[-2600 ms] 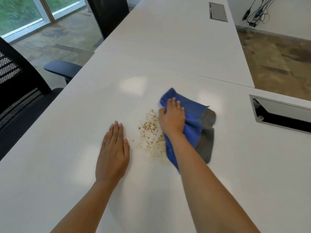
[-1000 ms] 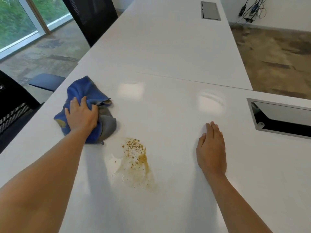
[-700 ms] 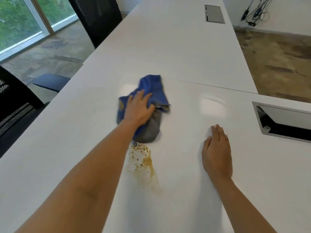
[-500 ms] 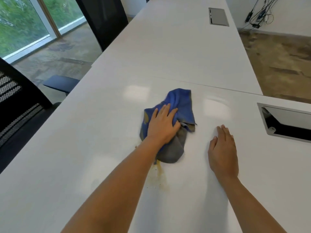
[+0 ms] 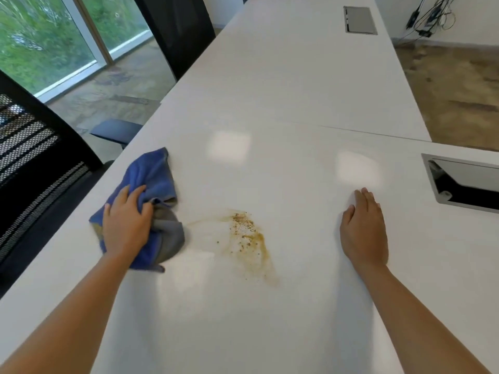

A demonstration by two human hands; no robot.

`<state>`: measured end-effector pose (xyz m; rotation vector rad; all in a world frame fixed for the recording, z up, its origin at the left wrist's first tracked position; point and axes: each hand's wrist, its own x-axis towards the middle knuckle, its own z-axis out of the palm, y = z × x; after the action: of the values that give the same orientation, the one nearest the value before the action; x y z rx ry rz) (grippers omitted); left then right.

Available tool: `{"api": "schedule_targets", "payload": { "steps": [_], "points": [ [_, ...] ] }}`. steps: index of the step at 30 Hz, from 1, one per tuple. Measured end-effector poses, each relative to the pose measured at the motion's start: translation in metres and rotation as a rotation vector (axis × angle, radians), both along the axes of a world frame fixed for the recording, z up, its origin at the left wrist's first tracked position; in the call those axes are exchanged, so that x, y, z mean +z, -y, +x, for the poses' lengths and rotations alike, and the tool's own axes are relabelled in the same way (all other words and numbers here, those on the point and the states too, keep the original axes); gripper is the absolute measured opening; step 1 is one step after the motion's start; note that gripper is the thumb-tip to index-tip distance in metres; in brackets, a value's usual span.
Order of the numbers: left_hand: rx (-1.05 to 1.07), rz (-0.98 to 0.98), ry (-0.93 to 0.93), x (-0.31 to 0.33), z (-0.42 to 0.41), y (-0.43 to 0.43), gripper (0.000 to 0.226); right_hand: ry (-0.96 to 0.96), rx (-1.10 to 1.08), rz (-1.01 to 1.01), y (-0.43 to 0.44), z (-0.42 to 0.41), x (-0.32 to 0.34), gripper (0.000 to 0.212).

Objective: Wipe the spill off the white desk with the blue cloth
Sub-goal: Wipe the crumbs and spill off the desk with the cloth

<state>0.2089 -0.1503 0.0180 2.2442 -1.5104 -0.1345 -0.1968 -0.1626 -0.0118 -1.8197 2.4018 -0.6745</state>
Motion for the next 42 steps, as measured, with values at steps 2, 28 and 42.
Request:
{"api": "schedule_targets", "payload": {
  "steps": [2, 28, 42],
  "points": [
    [0.023, -0.029, -0.016, -0.003, -0.014, -0.017, 0.040, 0.000, -0.007, 0.000, -0.001, 0.002, 0.000, 0.044],
    [-0.199, -0.014, -0.051, -0.002, -0.086, -0.013, 0.043, 0.007, 0.028, -0.031, -0.003, 0.003, 0.004, 0.043],
    [-0.562, -0.003, -0.101, -0.002, -0.155, -0.035, 0.058, 0.031, 0.016, -0.017, -0.003, 0.003, 0.005, 0.044]
  ]
}}
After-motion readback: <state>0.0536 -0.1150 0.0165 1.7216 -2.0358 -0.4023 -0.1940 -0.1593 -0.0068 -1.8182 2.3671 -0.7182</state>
